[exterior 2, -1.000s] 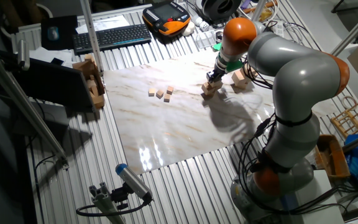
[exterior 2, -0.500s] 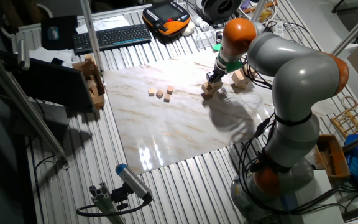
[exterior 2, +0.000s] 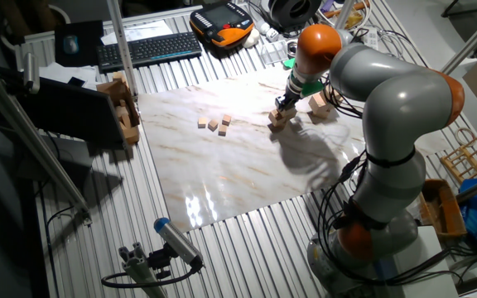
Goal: Stack the blocks into a cross shape
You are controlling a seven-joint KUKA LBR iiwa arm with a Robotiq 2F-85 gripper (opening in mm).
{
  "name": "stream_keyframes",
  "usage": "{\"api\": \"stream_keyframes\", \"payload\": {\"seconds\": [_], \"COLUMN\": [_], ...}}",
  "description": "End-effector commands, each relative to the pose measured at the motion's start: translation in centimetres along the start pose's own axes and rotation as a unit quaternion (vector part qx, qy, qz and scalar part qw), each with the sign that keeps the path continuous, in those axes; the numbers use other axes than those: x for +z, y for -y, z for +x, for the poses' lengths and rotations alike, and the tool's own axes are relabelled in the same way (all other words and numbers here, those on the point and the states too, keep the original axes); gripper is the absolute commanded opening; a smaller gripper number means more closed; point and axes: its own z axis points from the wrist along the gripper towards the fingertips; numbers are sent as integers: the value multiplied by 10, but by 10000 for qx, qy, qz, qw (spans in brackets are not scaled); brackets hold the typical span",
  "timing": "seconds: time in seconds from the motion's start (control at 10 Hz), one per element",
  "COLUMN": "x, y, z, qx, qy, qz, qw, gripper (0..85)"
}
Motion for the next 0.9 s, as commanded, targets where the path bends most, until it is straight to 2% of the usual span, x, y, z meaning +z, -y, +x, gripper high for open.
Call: {"api": "stream_keyframes", "payload": {"seconds": [0.0, 0.8], "x": [0, 2], "y": [0, 0], "z": [0, 0], "qx": [-14, -63], "qy": [-1, -22], "qz": [0, 35], "qw": [10000, 10000], "gripper": [0, 0]}}
